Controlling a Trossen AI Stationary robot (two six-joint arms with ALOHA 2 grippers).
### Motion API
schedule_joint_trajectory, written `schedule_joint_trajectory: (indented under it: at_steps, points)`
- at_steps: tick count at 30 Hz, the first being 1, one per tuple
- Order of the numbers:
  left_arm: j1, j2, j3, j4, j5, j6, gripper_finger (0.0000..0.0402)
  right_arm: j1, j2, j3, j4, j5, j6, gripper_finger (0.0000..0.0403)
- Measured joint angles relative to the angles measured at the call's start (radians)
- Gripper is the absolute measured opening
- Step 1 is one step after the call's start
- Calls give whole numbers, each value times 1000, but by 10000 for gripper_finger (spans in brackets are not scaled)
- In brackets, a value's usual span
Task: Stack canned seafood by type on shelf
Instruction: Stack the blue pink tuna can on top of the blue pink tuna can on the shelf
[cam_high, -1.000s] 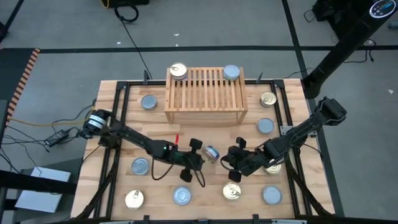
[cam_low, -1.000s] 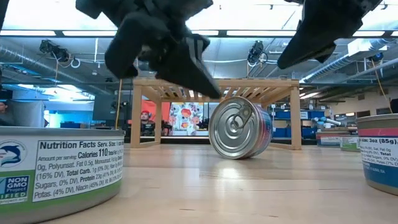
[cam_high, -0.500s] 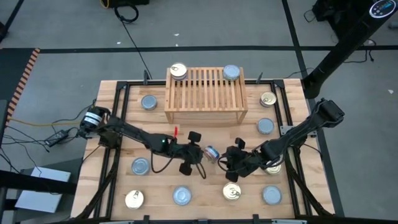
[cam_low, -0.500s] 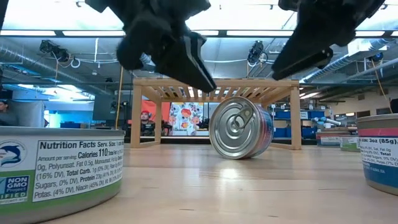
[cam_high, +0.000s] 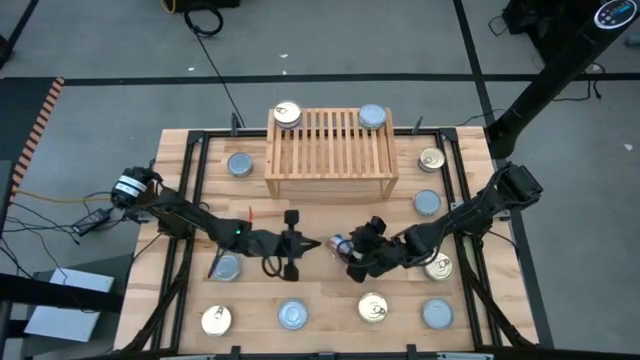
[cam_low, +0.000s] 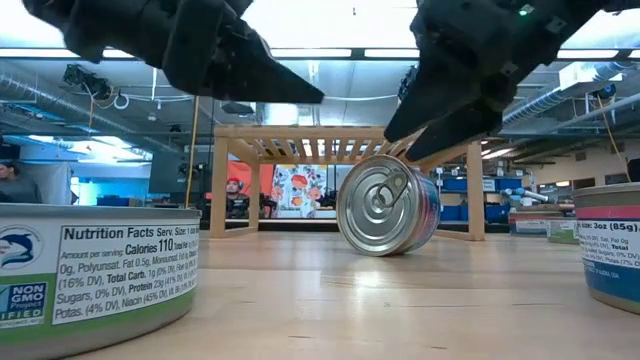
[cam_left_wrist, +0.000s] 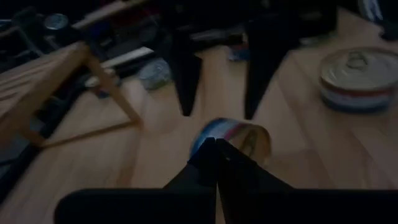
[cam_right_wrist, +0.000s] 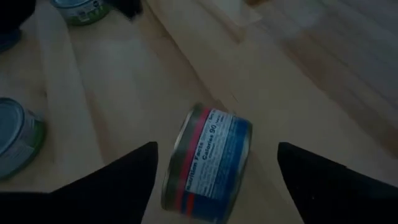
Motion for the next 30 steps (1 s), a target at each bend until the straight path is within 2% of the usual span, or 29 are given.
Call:
schedule_joint_trajectory:
  at_steps: [7,17,21,27,30]
  points:
    - [-51,-35,-88,54,-106,-41,9,-53,21,0,24,-93,8,349]
    - [-73,-28,-93,63,-112,-56,9,-103,42,0,3,-187,-9,344]
    - [-73,-28,-93,61,-112,-56,9,-110,41,0,-3,-195,-25,309]
    - [-73,-28,-93,59,-113,-56,10,-117,41,0,-3,-220,-90,207]
    - [-73,-28,-93,59,-113,-56,10,-118,41,0,-1,-233,-122,202]
